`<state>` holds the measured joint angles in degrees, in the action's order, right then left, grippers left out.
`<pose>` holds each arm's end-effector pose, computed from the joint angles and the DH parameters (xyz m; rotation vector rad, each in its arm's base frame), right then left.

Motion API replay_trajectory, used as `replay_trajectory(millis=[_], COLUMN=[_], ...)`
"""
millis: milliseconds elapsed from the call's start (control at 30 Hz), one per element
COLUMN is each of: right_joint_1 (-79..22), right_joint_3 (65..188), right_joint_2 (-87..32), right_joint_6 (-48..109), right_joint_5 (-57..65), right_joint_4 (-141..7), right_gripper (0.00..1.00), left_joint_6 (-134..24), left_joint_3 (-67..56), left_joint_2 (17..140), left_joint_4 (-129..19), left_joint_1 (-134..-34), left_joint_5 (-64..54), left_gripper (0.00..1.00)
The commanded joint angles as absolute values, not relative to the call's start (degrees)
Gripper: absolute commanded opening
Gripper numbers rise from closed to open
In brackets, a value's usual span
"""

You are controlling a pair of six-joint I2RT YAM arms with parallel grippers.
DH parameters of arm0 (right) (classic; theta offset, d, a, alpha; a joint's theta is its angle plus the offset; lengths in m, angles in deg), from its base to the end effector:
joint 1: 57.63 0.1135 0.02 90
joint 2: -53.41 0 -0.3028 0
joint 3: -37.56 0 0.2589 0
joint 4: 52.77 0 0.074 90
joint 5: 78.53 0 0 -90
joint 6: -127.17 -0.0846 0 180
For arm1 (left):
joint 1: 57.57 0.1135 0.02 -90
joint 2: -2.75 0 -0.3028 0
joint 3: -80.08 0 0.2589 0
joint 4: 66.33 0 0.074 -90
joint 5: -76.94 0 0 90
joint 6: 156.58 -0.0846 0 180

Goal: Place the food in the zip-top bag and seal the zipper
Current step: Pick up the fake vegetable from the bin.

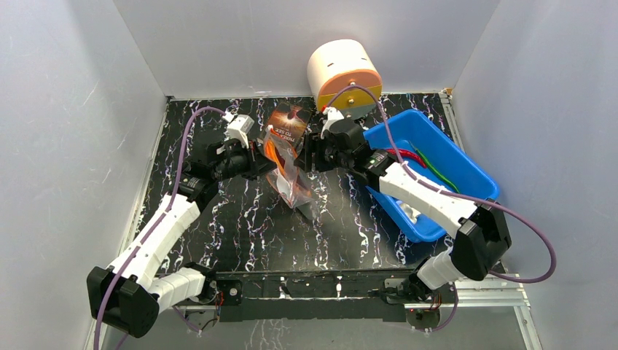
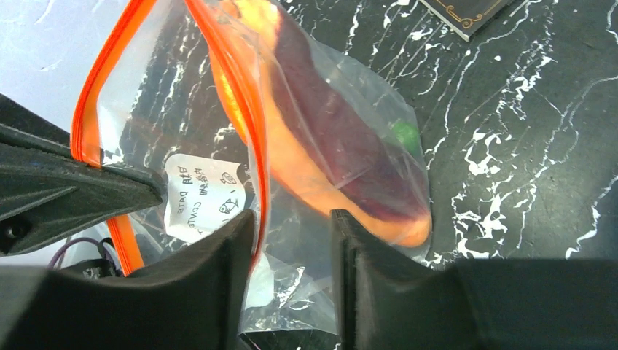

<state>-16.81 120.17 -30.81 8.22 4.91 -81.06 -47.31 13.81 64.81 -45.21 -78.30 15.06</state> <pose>0.2853 0.2592 0.3287 -0.3007 2.1855 0.8332 0.2464 -0.1359 0.3568 0.3778 1.9000 -0.9311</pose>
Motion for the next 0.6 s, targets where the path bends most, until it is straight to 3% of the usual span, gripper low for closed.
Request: replay_trajectory(millis=[0, 267, 433, 567], right_joint_1=[-17.56, -23.18, -28.30, -33.06], right_joint_3=[125.26, 132.60, 136.47, 139.27], right_joint_2=[-26.86, -27.88, -29.64, -31.16], right_joint_6=[14.64, 15.85, 22.67, 32.58], right_joint_5=[9.99, 13.57, 17.39, 20.69], right_joint_4=[-83.52, -88.94, -90.44, -91.67], right_gripper=[0.62, 0.74, 0.63, 0.64], left_joint_6=[-50.51, -53.19, -53.58, -54.76], left_joint_3=[13.02, 11.27, 5.20, 3.60], left_joint_2=[62.30, 62.00, 63.59, 63.85], left_joint_4=[-45.27, -41.52, -36.33, -34.70], left_joint_1=[-78.30, -78.22, -78.24, -78.30], left_joint_5=[16.42, 15.91, 18.44, 19.66], left_gripper=[0.00, 0.00, 0.00, 0.00])
